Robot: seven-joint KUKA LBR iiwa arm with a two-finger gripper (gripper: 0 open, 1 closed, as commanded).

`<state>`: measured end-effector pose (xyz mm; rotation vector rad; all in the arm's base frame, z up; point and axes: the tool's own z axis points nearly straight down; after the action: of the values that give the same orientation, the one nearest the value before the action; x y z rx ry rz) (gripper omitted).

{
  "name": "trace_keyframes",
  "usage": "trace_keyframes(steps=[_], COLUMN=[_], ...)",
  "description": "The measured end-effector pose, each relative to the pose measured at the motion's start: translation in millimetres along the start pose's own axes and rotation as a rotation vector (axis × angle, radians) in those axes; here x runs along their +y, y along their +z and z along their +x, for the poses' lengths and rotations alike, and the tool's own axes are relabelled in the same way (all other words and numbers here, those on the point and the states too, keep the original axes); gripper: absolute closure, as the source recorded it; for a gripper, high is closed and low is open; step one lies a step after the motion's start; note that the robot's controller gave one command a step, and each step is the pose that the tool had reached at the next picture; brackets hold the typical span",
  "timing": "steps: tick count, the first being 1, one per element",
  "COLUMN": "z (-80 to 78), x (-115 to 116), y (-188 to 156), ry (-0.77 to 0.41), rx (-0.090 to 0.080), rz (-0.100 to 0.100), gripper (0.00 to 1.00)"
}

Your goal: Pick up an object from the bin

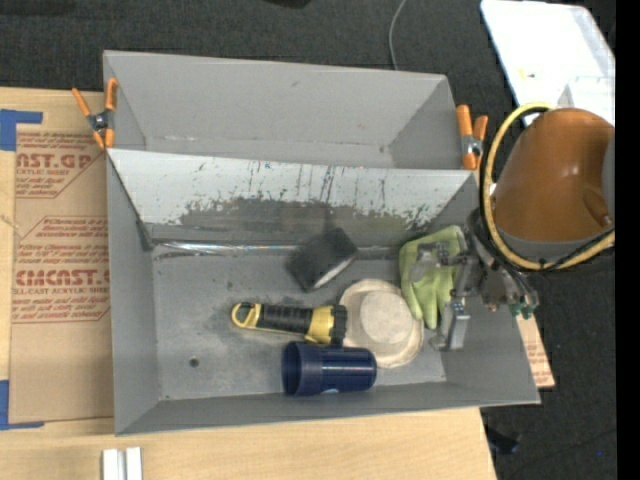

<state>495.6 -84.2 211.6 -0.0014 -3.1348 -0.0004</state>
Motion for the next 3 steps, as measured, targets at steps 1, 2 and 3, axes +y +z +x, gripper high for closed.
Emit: trace_keyframes(steps=[1,2,3], z=[-1.7,-61.9,-60.5], x=[0.4,-32.3,-56.4], y=[-4.1,46.8,62.7], ry=[-0.001,-0.387,-0.189], rx=[-0.008,-0.013,-0.011], rz=[0.001,0.004,0.001], gripper=[0.0,0.0,0.0])
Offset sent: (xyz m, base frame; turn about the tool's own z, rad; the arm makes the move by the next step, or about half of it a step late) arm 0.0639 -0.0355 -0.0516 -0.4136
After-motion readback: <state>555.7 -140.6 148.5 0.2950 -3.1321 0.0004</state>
